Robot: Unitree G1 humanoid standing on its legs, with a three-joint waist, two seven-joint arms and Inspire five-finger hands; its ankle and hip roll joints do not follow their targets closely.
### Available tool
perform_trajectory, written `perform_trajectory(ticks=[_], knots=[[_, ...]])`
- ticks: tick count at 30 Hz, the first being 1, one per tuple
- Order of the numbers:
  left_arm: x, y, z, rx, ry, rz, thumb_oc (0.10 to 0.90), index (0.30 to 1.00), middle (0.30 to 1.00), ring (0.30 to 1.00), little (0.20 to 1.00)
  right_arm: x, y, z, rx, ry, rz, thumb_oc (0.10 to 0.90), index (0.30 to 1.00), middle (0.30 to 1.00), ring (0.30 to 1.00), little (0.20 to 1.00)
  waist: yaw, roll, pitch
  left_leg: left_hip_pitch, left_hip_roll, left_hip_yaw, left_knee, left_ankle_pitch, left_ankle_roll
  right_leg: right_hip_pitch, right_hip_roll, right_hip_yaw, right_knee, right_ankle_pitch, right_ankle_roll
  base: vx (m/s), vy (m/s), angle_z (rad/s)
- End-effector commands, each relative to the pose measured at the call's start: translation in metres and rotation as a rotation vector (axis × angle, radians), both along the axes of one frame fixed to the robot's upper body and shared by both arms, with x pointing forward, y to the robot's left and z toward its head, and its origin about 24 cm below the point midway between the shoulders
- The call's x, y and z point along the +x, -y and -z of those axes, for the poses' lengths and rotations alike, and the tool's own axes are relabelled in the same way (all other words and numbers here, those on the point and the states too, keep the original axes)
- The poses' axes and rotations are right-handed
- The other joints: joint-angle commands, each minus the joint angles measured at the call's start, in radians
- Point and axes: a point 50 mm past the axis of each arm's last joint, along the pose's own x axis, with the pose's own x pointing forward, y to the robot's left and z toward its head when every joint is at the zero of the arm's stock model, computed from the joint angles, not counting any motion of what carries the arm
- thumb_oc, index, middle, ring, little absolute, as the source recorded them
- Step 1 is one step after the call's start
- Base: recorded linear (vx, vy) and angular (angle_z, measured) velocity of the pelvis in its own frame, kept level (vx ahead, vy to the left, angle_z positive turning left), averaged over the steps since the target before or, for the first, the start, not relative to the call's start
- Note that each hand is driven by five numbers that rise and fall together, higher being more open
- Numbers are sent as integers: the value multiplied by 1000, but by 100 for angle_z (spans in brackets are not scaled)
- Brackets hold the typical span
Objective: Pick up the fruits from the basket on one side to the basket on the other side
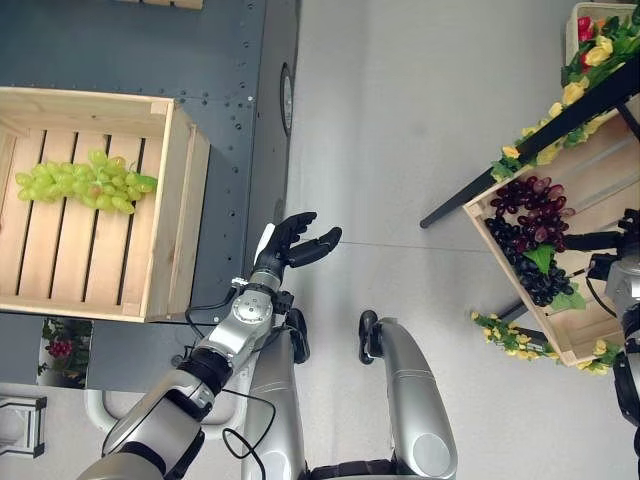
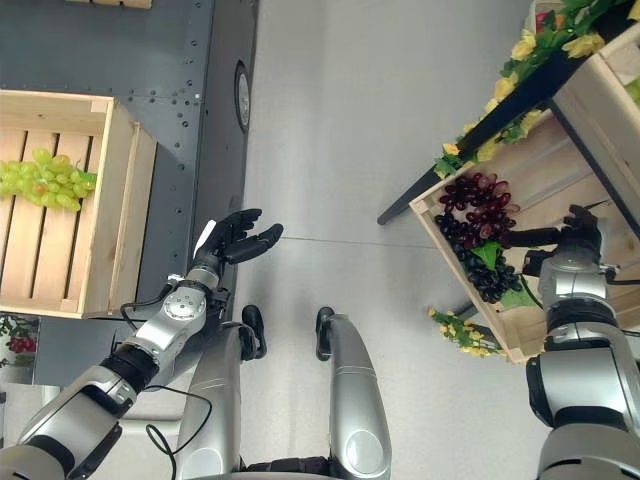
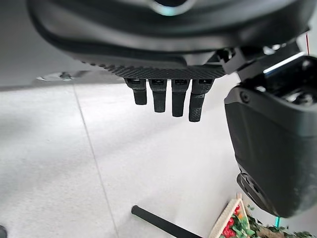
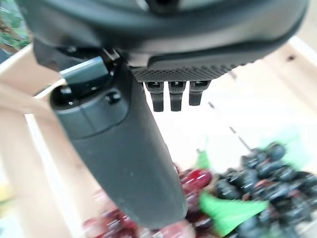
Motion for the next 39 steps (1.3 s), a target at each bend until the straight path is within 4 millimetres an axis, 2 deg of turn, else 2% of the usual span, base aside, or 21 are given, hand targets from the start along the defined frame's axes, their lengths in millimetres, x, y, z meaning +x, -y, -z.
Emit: perform_trajectory(ticks=[1,2,3,5,9,13,15,17,20,22,24,28,33,37,39], knots=[[4,31,-54,-111,316,51,800,900,900,900,900,5,-19,-23,-67,242,-114,800,900,900,900,900,-6,15,-13,155,-29,68,-3,-170,39,108,36,-23,-134,62,-14,33,45,0],[3,30,-59,-105,353,33,800,900,900,900,900,8,-40,-8,-51,254,-186,800,900,900,900,900,-9,14,-13,174,-32,72,-24,-163,39,123,35,-23,-146,63,-14,30,33,1],[3,30,-62,-100,373,25,800,900,900,900,900,8,-47,-4,-47,259,-211,800,900,900,900,900,-11,14,-13,180,-33,73,-30,-162,39,128,35,-23,-149,63,-14,40,42,3],[1,27,-72,-69,451,-19,800,900,900,900,900,5,-80,21,-35,269,-318,800,900,900,900,900,-16,12,-13,215,-34,79,-66,-151,36,159,28,-27,-170,64,-13,45,38,4],[-3,20,-86,15,582,-70,800,900,900,900,900,-6,-114,50,-29,251,-418,800,900,900,900,900,-24,13,-13,264,-34,85,-116,-133,30,204,23,-29,-202,68,-10,54,48,10],[-10,10,-117,138,812,-120,800,900,900,900,900,-22,-137,76,-3,227,-510,800,900,900,900,900,-20,26,-13,325,-50,78,-206,-94,21,255,19,-24,-261,84,2,39,75,15],[-12,6,-123,161,855,-133,800,900,900,900,900,-25,-145,81,10,219,-537,800,900,900,900,900,-17,28,-13,344,-55,76,-231,-83,19,272,18,-23,-284,93,7,19,36,9],[-14,-2,-126,188,878,-155,800,900,900,900,900,-31,-152,91,52,205,-558,800,900,900,900,900,-10,31,-14,375,-64,69,-268,-67,15,305,12,-28,-322,105,13,35,34,7],[-17,-10,-115,227,873,-189,800,900,900,900,900,-41,-165,108,83,168,-594,800,900,900,900,900,1,33,-40,407,-72,63,-331,-31,14,344,8,-35,-398,138,15,40,-4,14],[-24,-18,-96,335,859,-232,800,900,900,900,900,-54,-176,127,129,121,-628,800,900,900,900,900,15,37,-73,458,-85,41,-415,-2,7,406,9,-39,-485,160,24,146,-25,6],[-30,-28,-86,424,867,-266,800,900,900,900,900,-63,-177,139,154,90,-638,800,900,900,900,900,25,42,-100,492,-94,24,-469,19,-1,451,9,-43,-542,172,29,156,-28,-2],[-38,-50,-80,512,876,-352,800,900,900,900,900,-74,-178,150,161,39,-657,800,900,900,900,900,38,52,-143,542,-105,2,-564,54,-12,515,11,-50,-631,191,37,166,-10,10],[-44,-83,-93,603,892,-454,800,900,900,900,900,-85,-173,159,167,-9,-645,800,900,900,900,900,52,71,-184,592,-119,-29,-675,100,-25,580,10,-68,-713,207,45,113,-7,20],[-45,-109,-107,656,869,-558,800,900,900,900,900,-90,-171,162,163,-32,-640,800,900,900,900,900,61,84,-194,588,-125,-43,-683,106,-30,585,3,-86,-717,201,43,36,13,26],[-45,-128,-111,752,832,-623,800,900,900,900,900,-90,-170,162,160,-42,-642,800,900,900,900,900,68,93,-188,580,-128,-49,-673,106,-30,583,-4,-100,-704,191,38,12,39,18]])
